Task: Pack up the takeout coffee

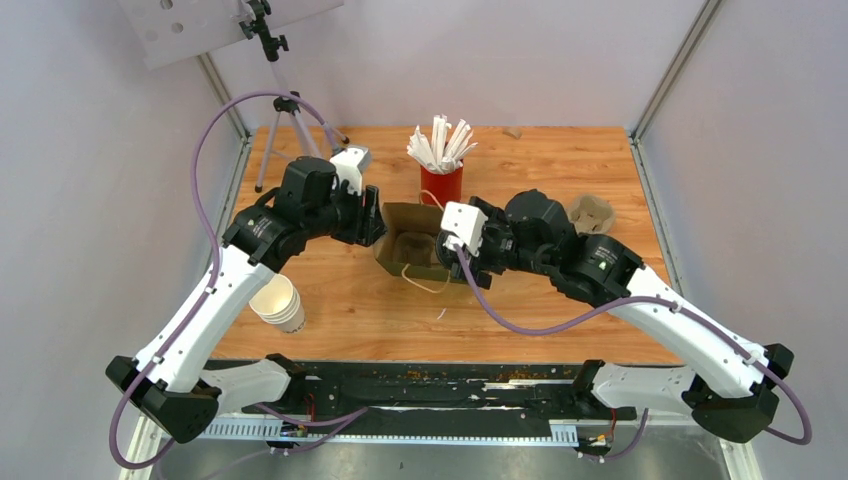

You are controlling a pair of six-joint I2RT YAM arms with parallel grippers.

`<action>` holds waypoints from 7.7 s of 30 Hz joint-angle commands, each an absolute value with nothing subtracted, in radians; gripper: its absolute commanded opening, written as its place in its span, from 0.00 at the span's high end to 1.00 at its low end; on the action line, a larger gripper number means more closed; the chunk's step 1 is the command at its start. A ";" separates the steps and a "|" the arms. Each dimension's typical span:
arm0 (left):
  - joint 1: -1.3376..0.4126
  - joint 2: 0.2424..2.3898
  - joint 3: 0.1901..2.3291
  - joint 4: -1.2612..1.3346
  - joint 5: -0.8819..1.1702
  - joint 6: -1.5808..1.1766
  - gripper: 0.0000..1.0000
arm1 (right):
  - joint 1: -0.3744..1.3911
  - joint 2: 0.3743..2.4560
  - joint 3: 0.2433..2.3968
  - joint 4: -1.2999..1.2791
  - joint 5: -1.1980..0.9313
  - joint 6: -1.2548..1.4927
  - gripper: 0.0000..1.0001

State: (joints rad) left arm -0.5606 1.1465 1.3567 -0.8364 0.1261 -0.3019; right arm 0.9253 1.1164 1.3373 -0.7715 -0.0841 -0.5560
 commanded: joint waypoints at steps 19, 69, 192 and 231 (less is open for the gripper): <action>-0.538 1.052 1.240 -0.730 0.260 -0.315 0.55 | 1.084 1.140 1.307 -0.702 0.072 -0.599 0.37; -0.538 1.048 1.124 -0.522 0.541 -0.284 1.00 | 1.222 1.153 1.228 -0.559 0.251 -0.733 0.38; -0.538 1.062 1.179 -0.693 0.460 -0.267 1.00 | 1.000 1.317 0.969 -0.190 -0.130 -1.109 0.41; -0.538 1.031 1.168 -0.765 0.403 -0.295 0.90 | 0.973 1.339 0.919 -0.147 -0.160 -1.075 0.41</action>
